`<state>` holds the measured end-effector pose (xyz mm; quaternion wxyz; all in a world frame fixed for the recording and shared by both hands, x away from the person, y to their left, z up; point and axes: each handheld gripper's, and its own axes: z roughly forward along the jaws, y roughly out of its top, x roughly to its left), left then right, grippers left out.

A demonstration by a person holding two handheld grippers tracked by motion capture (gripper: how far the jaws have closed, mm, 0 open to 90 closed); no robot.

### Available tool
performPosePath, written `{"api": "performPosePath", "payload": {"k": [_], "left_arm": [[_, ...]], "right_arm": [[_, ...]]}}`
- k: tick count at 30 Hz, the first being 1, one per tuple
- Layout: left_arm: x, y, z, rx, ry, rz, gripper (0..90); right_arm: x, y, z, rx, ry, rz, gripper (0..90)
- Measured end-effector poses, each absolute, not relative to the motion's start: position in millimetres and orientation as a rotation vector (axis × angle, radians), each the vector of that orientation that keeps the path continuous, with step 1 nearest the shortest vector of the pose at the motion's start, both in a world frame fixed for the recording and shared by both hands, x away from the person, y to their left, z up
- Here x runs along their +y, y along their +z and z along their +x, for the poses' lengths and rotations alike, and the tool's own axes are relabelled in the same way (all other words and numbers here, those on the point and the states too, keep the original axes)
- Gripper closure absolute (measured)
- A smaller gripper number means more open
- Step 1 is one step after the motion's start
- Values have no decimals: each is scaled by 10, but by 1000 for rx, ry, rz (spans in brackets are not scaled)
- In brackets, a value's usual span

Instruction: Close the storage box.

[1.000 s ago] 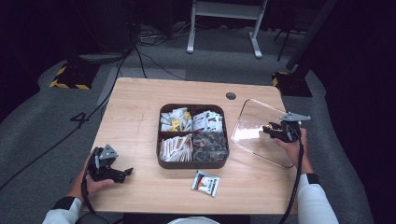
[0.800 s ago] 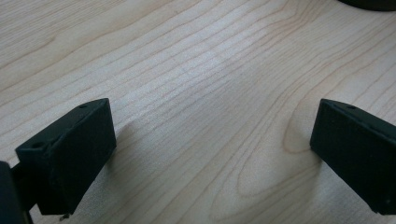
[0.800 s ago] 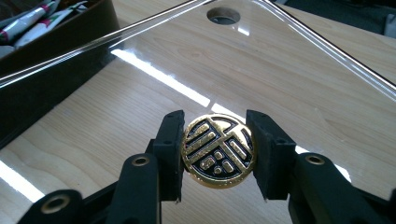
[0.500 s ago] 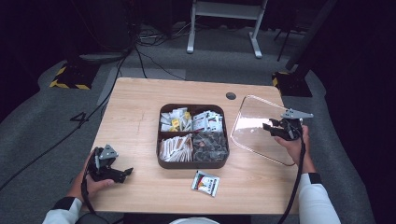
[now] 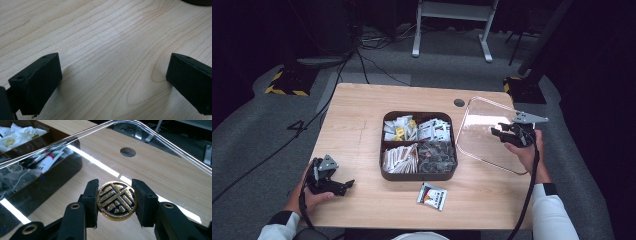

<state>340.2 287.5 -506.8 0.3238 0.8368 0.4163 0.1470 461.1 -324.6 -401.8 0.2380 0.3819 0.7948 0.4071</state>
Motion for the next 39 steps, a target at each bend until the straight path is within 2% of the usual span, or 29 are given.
{"api": "performPosePath", "payload": {"k": [21,39], "left_arm": [[2874,-5068,3400,1094,388,2194,5],[2873,-5067,3398,1096,390,2194,5]], "right_arm": [[-2790,-3834,4651,2211,1160,957,597],[-2227,-3794,4722,2288,1179,862,597]]}}
